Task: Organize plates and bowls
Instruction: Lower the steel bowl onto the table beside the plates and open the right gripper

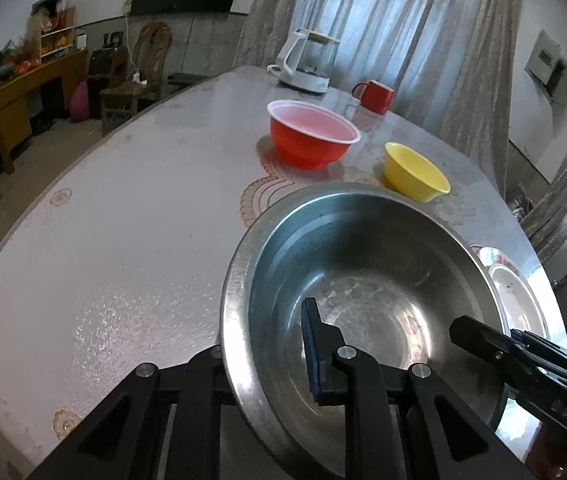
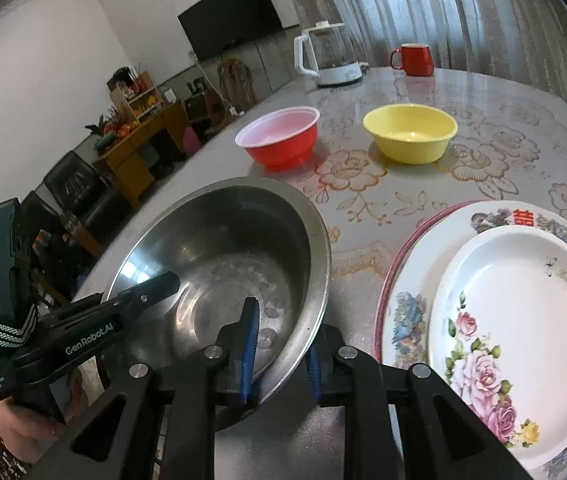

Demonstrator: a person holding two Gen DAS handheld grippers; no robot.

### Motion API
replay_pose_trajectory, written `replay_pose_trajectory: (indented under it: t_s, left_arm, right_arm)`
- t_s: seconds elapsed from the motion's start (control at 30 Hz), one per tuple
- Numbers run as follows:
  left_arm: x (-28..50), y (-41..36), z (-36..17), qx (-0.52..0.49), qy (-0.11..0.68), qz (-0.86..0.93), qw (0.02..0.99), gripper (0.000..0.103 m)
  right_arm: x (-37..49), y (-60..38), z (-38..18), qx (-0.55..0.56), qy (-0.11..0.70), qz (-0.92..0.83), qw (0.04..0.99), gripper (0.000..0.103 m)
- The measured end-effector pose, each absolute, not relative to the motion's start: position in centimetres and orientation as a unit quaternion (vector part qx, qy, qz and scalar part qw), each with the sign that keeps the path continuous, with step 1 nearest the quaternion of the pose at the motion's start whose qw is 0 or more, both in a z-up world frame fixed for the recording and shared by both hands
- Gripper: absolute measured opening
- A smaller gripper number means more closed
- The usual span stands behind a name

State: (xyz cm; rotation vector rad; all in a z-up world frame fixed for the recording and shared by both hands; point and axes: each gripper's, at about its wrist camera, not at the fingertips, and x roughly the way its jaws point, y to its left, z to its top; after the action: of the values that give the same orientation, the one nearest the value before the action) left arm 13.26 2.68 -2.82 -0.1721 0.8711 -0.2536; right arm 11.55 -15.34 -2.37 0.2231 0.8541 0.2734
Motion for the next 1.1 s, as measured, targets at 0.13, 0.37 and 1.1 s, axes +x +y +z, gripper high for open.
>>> replay_pose_trajectory:
  t_s: [0.13,0.37,1.1]
  left_arm:
    - [13.6,2.3,-3.3,-0.083,0.424,-0.122,0.894,0.019]
    - [13.8,2.2,-3.5,-0.088,0.425,-0.108,0.894,0.019]
    - [14.3,1.9,-3.3,-0.115,0.418,-0.102,0.895,0.026]
  right_arm:
    - [11.8,-15.2,-2.9,0.103,0.426,0.121,0.891,0.026]
    - [11.0,-15.7,-2.7,0.114,0.427,0.116,0.889,0.032]
    - [8.5,-18.9,-0.9,0.163,0.406,0.104,0.893,0.033]
